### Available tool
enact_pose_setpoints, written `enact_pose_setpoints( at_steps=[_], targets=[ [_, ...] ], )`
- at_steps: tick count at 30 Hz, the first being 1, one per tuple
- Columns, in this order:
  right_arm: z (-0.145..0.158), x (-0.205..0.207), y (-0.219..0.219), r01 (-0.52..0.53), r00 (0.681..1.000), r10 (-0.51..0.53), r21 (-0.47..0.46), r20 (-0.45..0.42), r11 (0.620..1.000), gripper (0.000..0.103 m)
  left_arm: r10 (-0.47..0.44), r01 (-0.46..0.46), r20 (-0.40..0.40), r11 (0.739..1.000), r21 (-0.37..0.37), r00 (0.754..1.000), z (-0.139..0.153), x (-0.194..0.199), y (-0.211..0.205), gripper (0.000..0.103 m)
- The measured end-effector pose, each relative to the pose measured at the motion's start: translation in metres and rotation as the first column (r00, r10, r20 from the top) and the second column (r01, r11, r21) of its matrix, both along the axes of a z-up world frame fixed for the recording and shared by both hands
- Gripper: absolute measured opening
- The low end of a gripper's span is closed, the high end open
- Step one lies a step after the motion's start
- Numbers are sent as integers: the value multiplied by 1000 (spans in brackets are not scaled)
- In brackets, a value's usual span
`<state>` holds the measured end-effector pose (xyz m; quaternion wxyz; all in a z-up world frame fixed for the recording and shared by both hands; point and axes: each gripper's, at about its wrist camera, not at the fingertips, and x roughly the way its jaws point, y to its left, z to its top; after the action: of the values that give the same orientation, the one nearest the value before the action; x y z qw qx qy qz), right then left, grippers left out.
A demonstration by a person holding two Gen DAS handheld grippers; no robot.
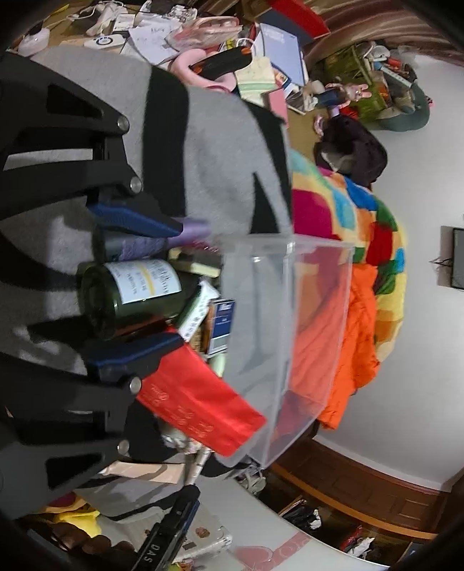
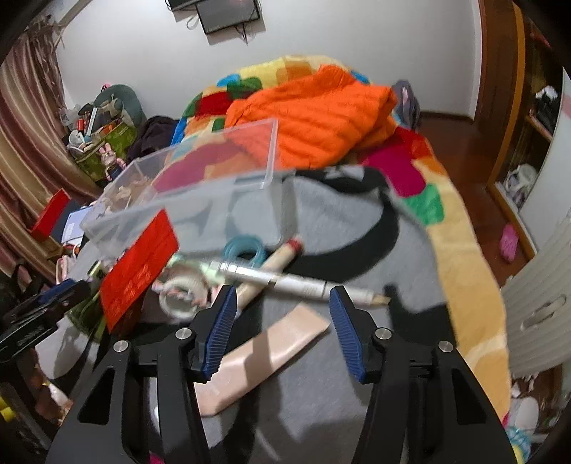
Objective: Organize objects
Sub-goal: 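Grasp the beige squeeze tube with the right tool while the left tool grasps the green pump bottle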
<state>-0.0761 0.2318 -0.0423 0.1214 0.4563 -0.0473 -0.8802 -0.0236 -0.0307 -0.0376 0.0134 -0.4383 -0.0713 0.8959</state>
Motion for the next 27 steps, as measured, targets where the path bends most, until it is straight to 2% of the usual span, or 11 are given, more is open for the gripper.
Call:
enact_pose_setpoints(
  at_steps=[4, 7, 11, 14, 18, 21, 27],
  targets=[
    [-15, 6, -9, -19, 998, 21, -27, 65, 999, 49, -9, 8, -17, 998, -64, 1000, -3, 7, 10, 50],
    [-25, 9, -18, -33, 993, 36, -31, 111, 999, 49, -26, 24, -23, 996, -81, 999, -3, 12, 13, 40],
    [-23, 17, -32, -61, 995, 58, 28, 87, 998, 49, -37, 33, -35, 994, -103, 999, -1, 18, 18, 40],
    [-21, 22, -42, -87, 992, 83, 37, 92, 996, 51, -50, 46, -42, 994, -95, 998, 1, 20, 20, 39],
    [-27, 29, -47, -87, 992, 79, 81, 100, 993, 60, -71, 67, -43, 994, -85, 997, 2, 24, 24, 37],
    [-34, 29, -39, -82, 988, 74, 56, 139, 995, 61, -80, 77, -42, 994, -80, 996, 2, 29, 26, 36],
    [-33, 37, -23, -63, 989, 57, 41, 136, 997, 58, -102, 100, -36, 994, -52, 994, 3, 41, 27, 34]
  ],
)
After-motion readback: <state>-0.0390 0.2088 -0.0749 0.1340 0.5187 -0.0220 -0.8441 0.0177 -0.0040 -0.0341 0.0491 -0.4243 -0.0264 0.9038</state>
